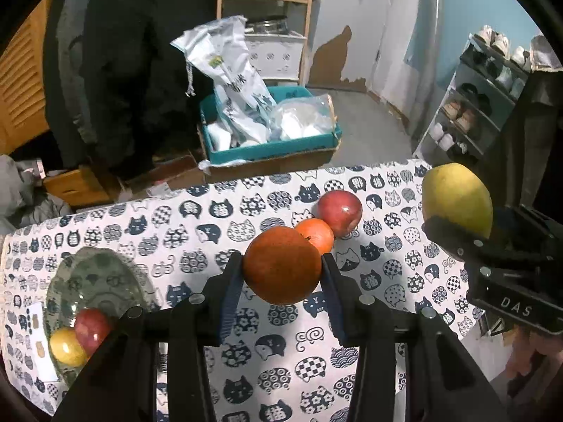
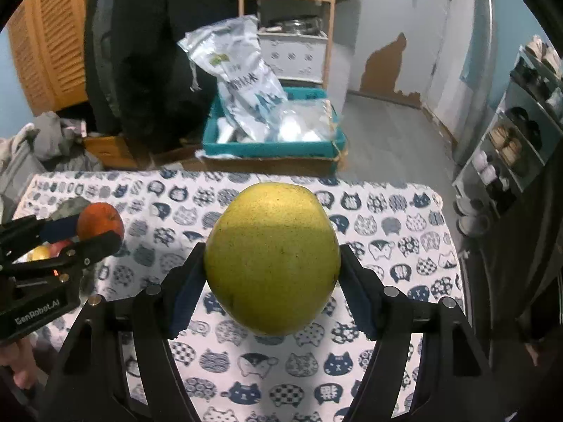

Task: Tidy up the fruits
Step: 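Carry the pear with the right tool while the left tool carries the tangerine to the bowl, then lower the pear and tangerine into the bowl and open both tools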

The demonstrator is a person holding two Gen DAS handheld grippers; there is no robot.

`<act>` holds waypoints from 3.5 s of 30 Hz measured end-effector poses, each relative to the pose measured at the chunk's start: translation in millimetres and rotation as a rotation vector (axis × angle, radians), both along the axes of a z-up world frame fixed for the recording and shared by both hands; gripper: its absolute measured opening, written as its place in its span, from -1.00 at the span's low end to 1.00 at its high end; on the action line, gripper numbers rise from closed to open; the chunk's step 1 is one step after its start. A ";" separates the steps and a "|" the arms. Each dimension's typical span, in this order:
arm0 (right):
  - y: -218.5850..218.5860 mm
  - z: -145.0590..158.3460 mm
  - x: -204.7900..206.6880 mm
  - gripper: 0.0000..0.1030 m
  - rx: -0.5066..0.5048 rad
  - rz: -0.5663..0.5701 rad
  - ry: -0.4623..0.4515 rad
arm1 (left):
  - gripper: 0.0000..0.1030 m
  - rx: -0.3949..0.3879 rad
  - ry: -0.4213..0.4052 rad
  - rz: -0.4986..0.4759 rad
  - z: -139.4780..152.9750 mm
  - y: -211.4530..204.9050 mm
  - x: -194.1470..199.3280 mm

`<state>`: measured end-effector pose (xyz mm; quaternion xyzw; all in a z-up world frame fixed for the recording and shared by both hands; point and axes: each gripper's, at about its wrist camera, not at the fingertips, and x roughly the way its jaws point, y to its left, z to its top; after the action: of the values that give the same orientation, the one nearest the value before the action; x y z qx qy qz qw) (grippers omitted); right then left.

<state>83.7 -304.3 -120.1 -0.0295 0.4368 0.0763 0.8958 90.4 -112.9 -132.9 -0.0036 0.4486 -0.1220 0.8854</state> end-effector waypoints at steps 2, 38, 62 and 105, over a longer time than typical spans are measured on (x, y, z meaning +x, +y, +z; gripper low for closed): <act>8.6 7.3 -0.5 0.40 0.004 0.017 -0.014 | -0.14 -0.006 -0.012 0.010 6.3 9.0 -3.9; 193.8 33.4 11.9 0.40 0.046 0.304 -0.039 | -0.14 0.015 -0.087 0.308 28.8 193.6 -32.8; 304.8 -81.9 69.0 0.40 0.059 0.391 0.224 | -0.14 0.050 0.136 0.440 -68.0 281.2 9.0; 335.1 -141.9 76.9 0.42 0.076 0.415 0.418 | 0.28 -0.007 0.296 0.481 -123.1 304.9 12.8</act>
<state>160.5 30.8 -262.0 -0.0683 0.5932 0.2784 0.7523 103.2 192.0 -255.9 -0.1307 0.5589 0.0919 0.8137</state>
